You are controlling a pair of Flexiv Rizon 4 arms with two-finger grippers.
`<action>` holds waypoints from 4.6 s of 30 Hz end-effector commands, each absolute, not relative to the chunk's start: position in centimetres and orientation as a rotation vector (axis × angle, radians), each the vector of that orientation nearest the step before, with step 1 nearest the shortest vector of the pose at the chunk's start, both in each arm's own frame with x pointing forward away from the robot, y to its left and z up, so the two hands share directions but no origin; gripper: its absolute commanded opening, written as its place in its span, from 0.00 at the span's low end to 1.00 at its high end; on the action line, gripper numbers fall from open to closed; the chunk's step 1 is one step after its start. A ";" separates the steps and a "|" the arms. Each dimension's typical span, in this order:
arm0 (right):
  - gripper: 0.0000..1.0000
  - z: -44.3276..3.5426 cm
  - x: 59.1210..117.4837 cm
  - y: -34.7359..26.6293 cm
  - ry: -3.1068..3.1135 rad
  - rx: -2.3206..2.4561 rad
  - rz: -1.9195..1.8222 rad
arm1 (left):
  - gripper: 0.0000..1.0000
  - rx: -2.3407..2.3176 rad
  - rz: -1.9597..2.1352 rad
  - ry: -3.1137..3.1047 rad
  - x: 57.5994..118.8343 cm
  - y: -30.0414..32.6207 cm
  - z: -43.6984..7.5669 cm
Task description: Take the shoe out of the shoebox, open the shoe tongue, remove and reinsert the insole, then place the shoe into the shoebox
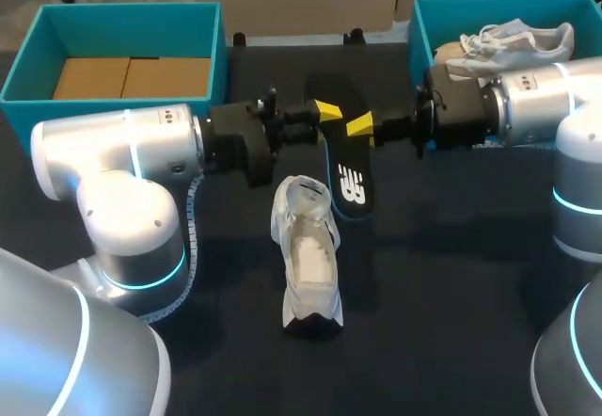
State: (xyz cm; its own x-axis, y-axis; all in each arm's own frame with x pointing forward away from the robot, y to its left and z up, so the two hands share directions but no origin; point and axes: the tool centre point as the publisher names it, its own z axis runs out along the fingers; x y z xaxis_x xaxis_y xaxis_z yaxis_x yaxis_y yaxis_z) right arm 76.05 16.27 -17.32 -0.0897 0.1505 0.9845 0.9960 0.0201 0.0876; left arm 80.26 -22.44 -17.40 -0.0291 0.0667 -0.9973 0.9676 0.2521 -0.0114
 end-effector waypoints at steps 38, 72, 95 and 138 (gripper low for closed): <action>1.00 -17.1 74.1 11.0 -1.736 -1.129 -1.059 | 0.00 1.163 -1.077 1.434 78.7 -19.1 -17.8; 1.00 -17.6 72.1 9.4 -2.412 -0.481 -0.782 | 0.00 1.277 -1.375 1.761 72.1 -15.5 -16.3; 1.00 -18.5 69.7 9.6 -3.007 -0.451 -0.277 | 0.00 1.185 -1.709 1.917 69.2 -16.7 -17.7; 1.00 -22.8 65.1 10.1 -3.142 -0.159 -0.313 | 0.00 0.903 -1.934 1.932 59.2 -16.9 -22.0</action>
